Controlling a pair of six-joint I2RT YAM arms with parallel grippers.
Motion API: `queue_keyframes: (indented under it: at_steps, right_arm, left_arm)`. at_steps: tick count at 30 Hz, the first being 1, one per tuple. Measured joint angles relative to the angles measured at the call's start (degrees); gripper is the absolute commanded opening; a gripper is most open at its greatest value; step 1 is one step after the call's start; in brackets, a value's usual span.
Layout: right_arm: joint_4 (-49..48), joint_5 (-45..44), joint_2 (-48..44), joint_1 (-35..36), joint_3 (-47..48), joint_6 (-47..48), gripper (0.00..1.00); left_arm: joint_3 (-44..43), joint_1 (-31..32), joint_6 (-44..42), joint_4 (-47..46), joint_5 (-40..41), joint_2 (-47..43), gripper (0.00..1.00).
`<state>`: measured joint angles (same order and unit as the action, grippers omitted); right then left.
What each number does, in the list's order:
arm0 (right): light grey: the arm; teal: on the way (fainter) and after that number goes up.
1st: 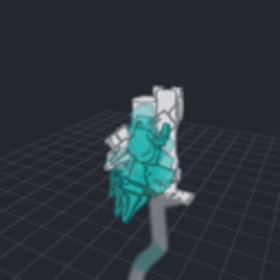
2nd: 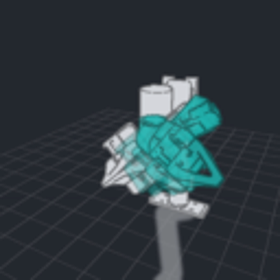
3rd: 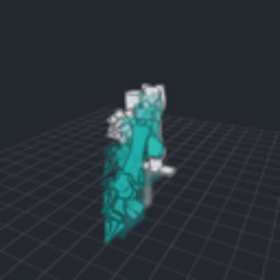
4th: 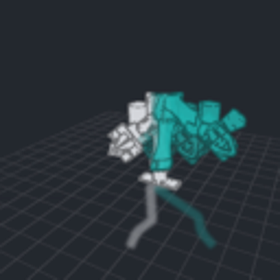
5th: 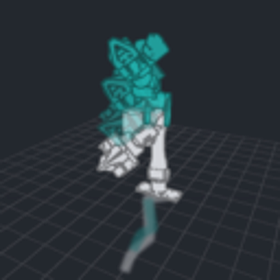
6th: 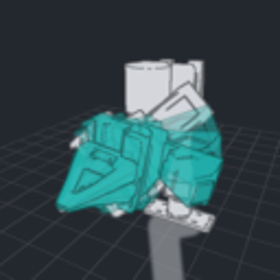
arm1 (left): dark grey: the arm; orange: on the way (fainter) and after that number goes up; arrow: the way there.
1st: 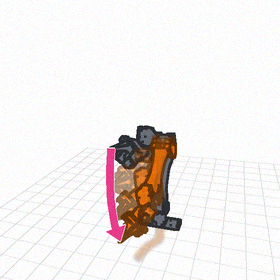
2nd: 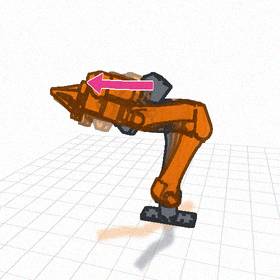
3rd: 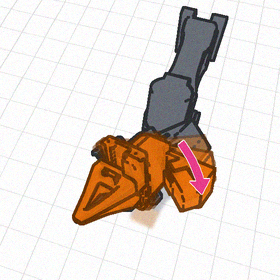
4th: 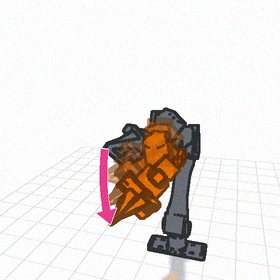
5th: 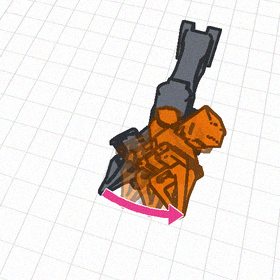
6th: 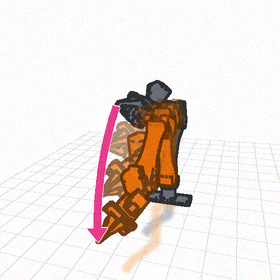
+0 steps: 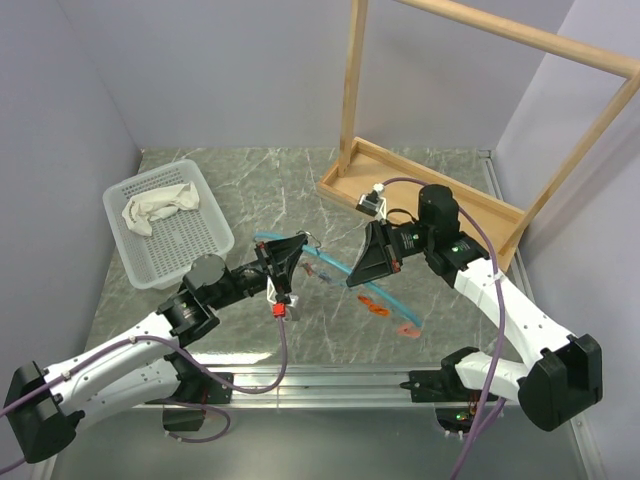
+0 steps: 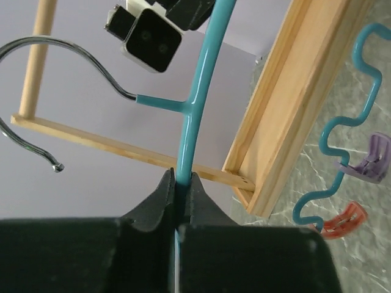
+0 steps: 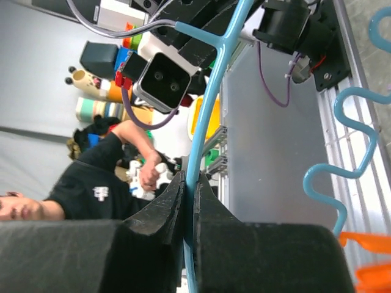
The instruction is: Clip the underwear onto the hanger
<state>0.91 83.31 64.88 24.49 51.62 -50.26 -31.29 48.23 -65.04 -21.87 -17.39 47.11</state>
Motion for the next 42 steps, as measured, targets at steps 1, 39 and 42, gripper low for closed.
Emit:
queue_keyframes:
  at_steps: [1,39,42]
  right_arm:
    - [0.48,0.02,0.00,-0.02,0.00,-0.57,0.18]
    - [34.03,-21.90,0.81,-10.40,12.20,43.78,0.71]
    - [34.21,-22.27,0.81,-10.67,12.20,43.98,0.71]
  left_arm:
    - [-0.04,0.15,-0.11,0.96,0.09,-0.13,0.01]
    - [-6.51,27.67,41.42,47.06,26.23,1.29,0.00]
    - [-6.71,28.02,43.23,49.46,26.29,2.54,0.00]
